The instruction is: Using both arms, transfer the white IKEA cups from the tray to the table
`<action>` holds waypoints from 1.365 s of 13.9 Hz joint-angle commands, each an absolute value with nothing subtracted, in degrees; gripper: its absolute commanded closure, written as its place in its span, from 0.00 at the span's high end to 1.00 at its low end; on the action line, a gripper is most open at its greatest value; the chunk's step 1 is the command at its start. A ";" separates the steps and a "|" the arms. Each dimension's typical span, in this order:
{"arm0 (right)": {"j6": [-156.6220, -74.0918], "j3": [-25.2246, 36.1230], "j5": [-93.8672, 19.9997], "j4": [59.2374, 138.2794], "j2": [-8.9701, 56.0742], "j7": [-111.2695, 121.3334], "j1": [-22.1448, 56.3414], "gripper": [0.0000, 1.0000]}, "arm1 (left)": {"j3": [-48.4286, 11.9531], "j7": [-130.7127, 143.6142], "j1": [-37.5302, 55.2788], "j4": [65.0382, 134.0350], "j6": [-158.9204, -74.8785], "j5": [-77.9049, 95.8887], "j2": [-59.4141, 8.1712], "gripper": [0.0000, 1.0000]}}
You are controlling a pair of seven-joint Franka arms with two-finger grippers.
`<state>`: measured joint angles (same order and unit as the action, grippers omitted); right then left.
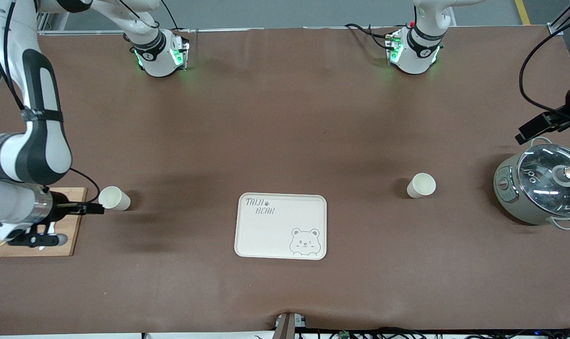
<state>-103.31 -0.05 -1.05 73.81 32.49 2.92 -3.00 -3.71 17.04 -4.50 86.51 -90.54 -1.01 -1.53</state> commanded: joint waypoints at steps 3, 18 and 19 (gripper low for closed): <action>-96.00 -0.35 -1.05 67.41 27.02 2.72 -2.11 1.00 | -4.57 16.08 -5.10 82.79 -85.09 -2.28 -1.58 1.00; -88.59 0.18 -1.75 92.90 -4.31 2.29 -1.93 1.00 | -6.15 5.19 -4.75 90.26 -87.18 -0.09 5.80 1.00; -87.90 0.00 -1.93 92.99 -4.48 2.20 -1.59 1.00 | -6.24 5.19 -4.66 90.09 -87.27 -0.09 5.54 1.00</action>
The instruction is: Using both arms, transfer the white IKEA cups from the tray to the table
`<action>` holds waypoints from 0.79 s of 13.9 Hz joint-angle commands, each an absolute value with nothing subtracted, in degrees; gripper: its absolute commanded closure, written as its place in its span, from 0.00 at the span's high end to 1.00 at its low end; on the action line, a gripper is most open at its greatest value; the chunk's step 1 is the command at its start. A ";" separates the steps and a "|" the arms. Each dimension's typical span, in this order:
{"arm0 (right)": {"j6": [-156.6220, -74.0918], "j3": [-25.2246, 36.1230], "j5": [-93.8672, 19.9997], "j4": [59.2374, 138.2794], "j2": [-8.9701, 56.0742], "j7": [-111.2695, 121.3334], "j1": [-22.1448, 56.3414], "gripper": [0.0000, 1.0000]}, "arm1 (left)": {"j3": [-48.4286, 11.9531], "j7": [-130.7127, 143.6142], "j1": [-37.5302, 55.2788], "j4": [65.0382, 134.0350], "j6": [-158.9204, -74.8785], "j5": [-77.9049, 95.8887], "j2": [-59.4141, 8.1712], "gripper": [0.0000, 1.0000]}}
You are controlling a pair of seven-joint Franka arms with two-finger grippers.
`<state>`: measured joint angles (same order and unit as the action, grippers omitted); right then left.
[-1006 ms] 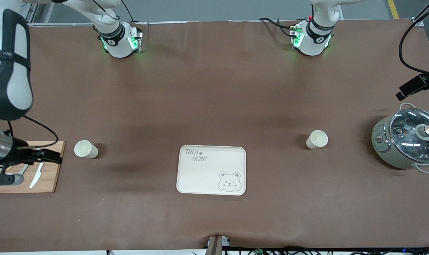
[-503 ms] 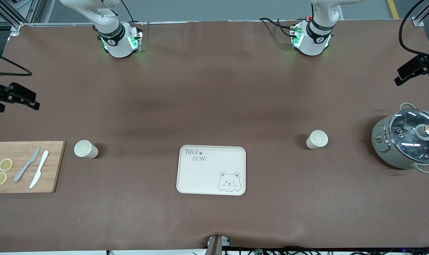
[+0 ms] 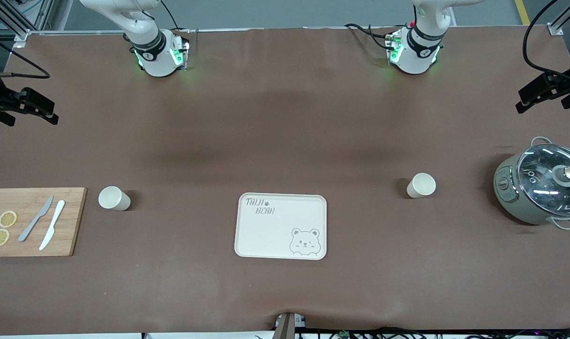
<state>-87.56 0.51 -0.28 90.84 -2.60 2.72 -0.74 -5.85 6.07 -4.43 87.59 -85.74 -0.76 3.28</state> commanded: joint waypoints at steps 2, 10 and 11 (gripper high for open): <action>-87.71 0.09 -1.85 91.77 -4.05 2.10 -1.93 1.00 | -7.20 5.19 -4.66 90.09 -87.28 -0.09 5.27 1.00; -88.06 0.18 -0.88 90.44 -3.34 2.46 -2.11 1.00 | -7.56 4.92 -4.48 89.47 -87.98 -0.26 3.96 1.00; -88.15 0.18 -0.44 90.44 -3.34 2.46 -2.11 1.00 | -7.56 4.92 -4.40 89.47 -87.98 -0.26 3.87 1.00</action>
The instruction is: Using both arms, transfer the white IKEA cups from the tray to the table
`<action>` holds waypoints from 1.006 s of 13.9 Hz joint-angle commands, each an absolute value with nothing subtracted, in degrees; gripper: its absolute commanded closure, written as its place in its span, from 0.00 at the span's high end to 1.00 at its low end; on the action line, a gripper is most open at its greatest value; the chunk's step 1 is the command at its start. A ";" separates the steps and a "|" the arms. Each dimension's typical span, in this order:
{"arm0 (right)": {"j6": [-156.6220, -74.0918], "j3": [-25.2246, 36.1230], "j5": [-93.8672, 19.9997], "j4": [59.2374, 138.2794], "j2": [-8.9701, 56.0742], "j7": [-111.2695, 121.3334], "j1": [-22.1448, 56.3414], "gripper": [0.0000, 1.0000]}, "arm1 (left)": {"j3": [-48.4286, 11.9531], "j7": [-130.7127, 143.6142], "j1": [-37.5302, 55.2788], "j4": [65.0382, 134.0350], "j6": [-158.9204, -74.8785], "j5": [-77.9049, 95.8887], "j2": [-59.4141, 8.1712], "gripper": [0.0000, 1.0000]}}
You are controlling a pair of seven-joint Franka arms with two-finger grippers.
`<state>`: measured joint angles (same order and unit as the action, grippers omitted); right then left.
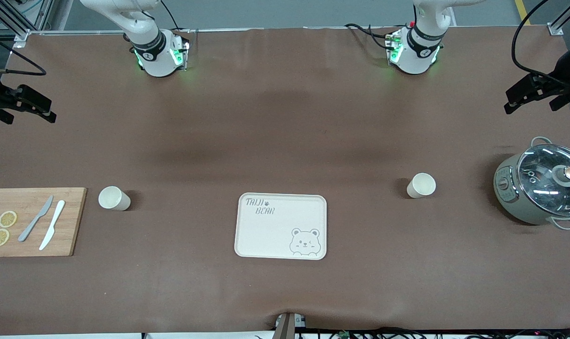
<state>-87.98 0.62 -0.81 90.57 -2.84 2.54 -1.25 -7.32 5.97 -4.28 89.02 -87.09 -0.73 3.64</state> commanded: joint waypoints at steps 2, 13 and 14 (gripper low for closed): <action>-88.68 0.18 1.05 90.44 -3.34 2.46 -2.02 1.00 | -7.56 5.10 -4.57 89.39 -89.72 -0.26 3.95 1.00; -88.50 0.09 0.18 90.53 -3.34 1.85 -2.02 1.00 | -7.38 5.27 -4.75 87.28 -87.36 -0.35 3.78 1.00; -88.51 0.09 0.18 90.53 -3.34 1.85 -2.02 1.00 | -7.38 5.27 -4.75 86.32 -87.28 0.17 2.65 1.00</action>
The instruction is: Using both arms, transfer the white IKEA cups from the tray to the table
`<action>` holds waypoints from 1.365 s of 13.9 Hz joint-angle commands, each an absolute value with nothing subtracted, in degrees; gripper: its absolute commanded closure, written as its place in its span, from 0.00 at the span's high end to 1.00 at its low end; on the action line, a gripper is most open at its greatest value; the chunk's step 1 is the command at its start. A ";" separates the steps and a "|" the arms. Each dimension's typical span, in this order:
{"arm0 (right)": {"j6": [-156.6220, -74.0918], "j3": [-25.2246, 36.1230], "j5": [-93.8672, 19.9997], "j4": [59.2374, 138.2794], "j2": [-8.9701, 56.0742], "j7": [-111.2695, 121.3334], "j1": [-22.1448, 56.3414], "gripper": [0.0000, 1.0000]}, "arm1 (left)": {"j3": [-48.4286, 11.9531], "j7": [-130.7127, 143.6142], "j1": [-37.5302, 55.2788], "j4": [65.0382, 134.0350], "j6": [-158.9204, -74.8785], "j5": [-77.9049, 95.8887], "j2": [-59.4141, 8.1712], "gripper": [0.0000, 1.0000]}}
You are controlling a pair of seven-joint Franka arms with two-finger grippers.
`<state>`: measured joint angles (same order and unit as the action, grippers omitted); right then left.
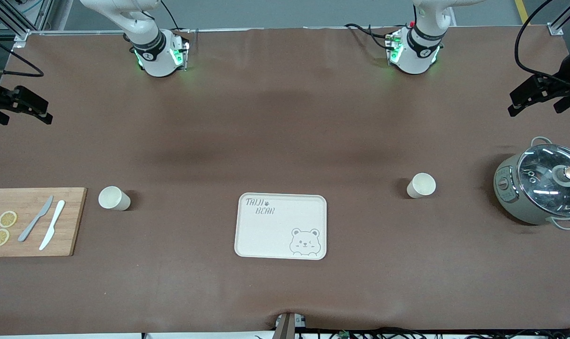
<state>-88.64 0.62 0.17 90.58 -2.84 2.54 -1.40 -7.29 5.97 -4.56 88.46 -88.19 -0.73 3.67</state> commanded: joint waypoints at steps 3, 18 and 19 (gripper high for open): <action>-88.68 0.09 0.18 90.53 -3.34 1.85 -1.93 1.00 | -7.47 5.27 -4.66 86.22 -86.66 -0.53 2.20 1.00; -88.59 0.09 0.18 90.53 -3.34 1.58 -2.02 1.00 | -7.30 5.80 -4.92 84.46 -86.48 -0.88 1.05 1.00; -88.59 0.09 0.18 90.53 -3.25 1.58 -2.02 1.00 | -7.21 5.54 -5.01 84.46 -86.40 -0.88 1.23 1.00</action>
<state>-88.74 0.60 0.17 90.58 -2.84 2.46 -1.40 -7.23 5.97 -4.58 85.78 -87.60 -0.73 1.19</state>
